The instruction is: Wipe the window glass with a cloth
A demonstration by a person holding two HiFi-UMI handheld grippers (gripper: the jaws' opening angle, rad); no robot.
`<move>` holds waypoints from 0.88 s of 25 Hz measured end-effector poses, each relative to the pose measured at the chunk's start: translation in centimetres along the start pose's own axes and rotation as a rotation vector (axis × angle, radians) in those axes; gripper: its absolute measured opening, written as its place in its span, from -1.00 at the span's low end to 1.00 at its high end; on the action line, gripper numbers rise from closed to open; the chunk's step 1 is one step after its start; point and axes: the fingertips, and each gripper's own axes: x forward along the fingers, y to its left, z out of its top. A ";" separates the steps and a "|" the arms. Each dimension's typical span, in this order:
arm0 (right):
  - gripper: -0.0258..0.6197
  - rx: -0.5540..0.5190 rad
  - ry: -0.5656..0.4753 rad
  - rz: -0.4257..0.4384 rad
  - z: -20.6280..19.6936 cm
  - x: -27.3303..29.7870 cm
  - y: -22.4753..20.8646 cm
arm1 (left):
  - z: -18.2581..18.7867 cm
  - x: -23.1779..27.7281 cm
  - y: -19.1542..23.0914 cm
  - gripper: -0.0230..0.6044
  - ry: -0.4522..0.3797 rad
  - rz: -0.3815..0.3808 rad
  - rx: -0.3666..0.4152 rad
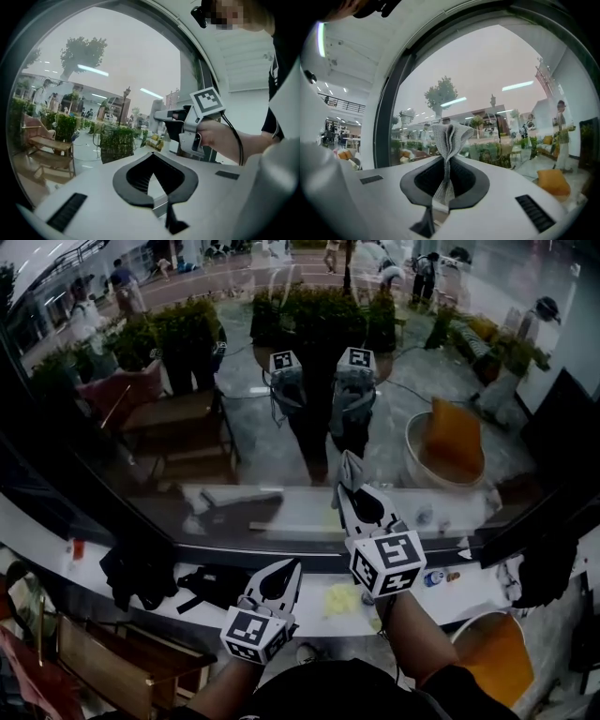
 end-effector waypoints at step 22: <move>-0.78 -0.052 0.012 -0.068 1.8 7.0 -0.6 | -0.4 -3.3 1.5 -0.90 -0.006 0.070 -0.015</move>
